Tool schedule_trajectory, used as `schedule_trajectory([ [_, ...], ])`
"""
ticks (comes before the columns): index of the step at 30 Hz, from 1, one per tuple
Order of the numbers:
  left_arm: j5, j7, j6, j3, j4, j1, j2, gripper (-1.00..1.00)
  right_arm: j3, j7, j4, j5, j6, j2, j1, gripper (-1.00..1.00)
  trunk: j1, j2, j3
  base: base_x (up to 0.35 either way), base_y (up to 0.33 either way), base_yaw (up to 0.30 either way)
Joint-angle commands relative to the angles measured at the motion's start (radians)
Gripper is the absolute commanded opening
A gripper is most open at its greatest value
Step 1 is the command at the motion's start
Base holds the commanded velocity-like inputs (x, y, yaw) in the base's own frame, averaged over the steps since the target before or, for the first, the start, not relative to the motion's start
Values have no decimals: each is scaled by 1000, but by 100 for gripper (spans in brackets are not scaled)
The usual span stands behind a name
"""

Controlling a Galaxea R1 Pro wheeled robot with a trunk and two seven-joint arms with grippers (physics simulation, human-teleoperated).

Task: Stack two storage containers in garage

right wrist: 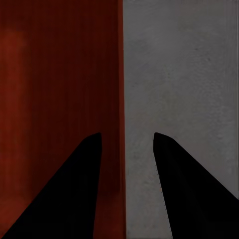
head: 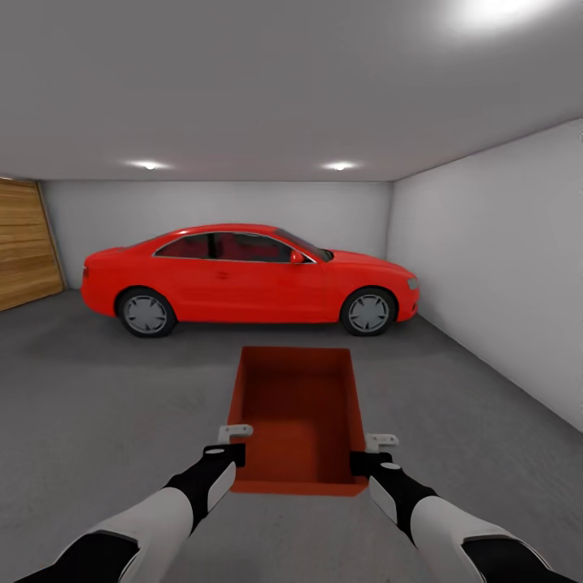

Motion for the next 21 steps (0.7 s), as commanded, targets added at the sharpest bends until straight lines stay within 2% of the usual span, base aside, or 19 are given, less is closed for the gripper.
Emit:
schedule_trajectory([
  [1,-18,7,7,29,-9,-1,6,-100,-3,-7,3,-8,1,-6,0,-100,1,-1,0,321,0,-148],
  [9,-17,7,7,29,-9,-1,6,-100,-3,-7,3,-8,3,-6,0,-100,1,-1,0,253,0,-223],
  [21,-17,8,6,29,-9,-1,6,-100,-4,-7,3,-8,3,-7,0,-100,1,-1,0,12,0,-243],
])
